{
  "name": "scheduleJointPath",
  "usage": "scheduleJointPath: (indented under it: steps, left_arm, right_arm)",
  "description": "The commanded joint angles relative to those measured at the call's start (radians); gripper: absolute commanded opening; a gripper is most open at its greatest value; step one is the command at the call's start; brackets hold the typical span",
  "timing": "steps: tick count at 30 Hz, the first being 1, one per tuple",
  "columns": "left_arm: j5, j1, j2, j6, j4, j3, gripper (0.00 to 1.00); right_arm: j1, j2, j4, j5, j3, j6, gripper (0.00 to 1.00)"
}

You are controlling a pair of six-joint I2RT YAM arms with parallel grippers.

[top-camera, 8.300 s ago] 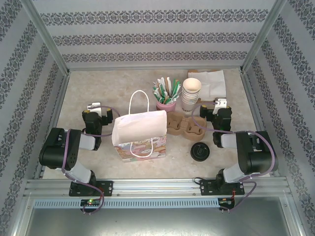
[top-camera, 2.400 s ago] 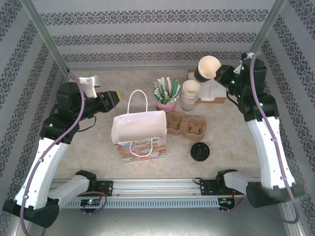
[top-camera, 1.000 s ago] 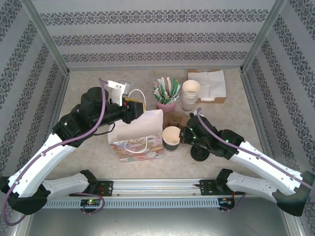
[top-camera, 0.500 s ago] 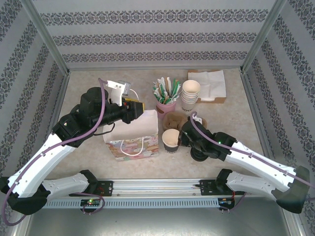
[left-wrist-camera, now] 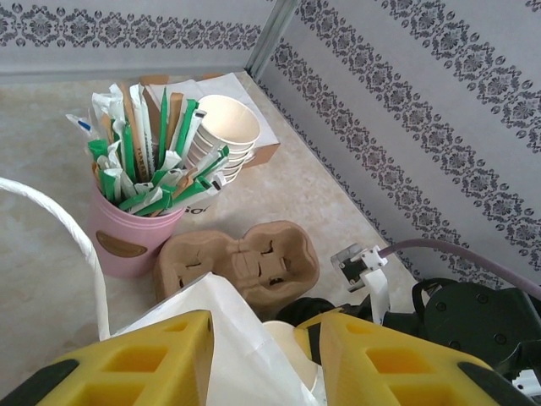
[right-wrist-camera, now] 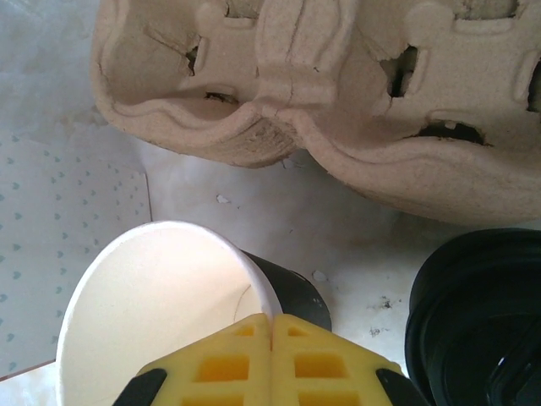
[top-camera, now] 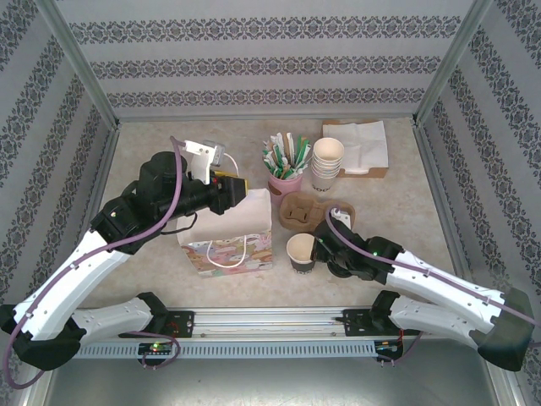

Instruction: Pack the takeout coffee

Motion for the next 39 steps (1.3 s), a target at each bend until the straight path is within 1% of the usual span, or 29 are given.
scheduleJointPath:
  steps: [1,3,6,8,13,18,23,24,26,28,29,30,34,35,37,39]
  left_arm:
    - [-0.009,-0.015,-0.02,0.004,-0.008,-0.011,0.39]
    - [-0.01,-0.015,-0.02,0.005,-0.006,-0.014,0.39]
    - [-0.008,-0.015,-0.02,0.008,-0.006,-0.015,0.4]
    - [-0.009,-0.015,-0.02,0.01,-0.008,-0.016,0.4]
    - [-0.012,-0.015,-0.022,0.014,-0.011,-0.02,0.4]
    - [-0.015,-0.015,-0.028,0.018,-0.012,-0.026,0.4]
    - [-0.03,-0.015,-0.035,0.027,-0.023,-0.027,0.4]
    - [-0.033,-0.015,-0.037,0.03,-0.028,-0.025,0.4]
    - [-0.038,-0.015,-0.042,0.032,-0.035,-0.023,0.4]
    - [-0.038,-0.015,-0.049,0.035,-0.035,-0.025,0.41]
    - [-0.043,-0.015,-0.053,0.036,-0.035,-0.028,0.4]
    - [-0.048,-0.015,-0.058,0.04,-0.035,-0.034,0.41]
    - [-0.074,-0.015,-0.077,0.039,-0.033,-0.053,0.41]
    - [-0.075,-0.015,-0.082,0.036,-0.035,-0.055,0.41]
    - [-0.077,-0.015,-0.092,0.03,-0.038,-0.064,0.4]
    - [-0.087,-0.015,-0.104,0.025,-0.042,-0.074,0.41]
  right_arm:
    - [0.008,-0.022,0.011,0.03,-0.026,-0.004,0.0]
    - [0.008,-0.035,0.011,0.031,-0.037,-0.01,0.01]
    - [0.008,-0.052,0.008,0.034,-0.045,-0.019,0.05]
    - [0.008,-0.064,0.004,0.039,-0.045,-0.022,0.06]
    - [0.008,-0.082,0.006,0.03,-0.034,-0.039,0.18]
    - [0.008,-0.08,-0.034,0.042,-0.003,-0.045,0.26]
    - [0.008,-0.068,-0.195,0.093,0.075,0.001,0.38]
    - [0.007,-0.063,-0.244,0.104,0.099,0.019,0.41]
    - [0.005,-0.051,-0.353,0.135,0.153,0.054,0.44]
    - [0.001,-0.042,-0.442,0.155,0.19,0.087,0.56]
    - [-0.006,-0.041,-0.473,0.156,0.199,0.097,0.58]
    - [-0.011,-0.042,-0.489,0.153,0.2,0.102,0.58]
    - [-0.073,-0.042,-0.511,0.098,0.16,0.126,0.73]
    - [-0.091,-0.043,-0.503,0.078,0.143,0.124,0.75]
    - [-0.114,-0.047,-0.484,0.05,0.118,0.124,0.75]
    - [-0.121,-0.051,-0.463,0.048,0.097,0.132,0.74]
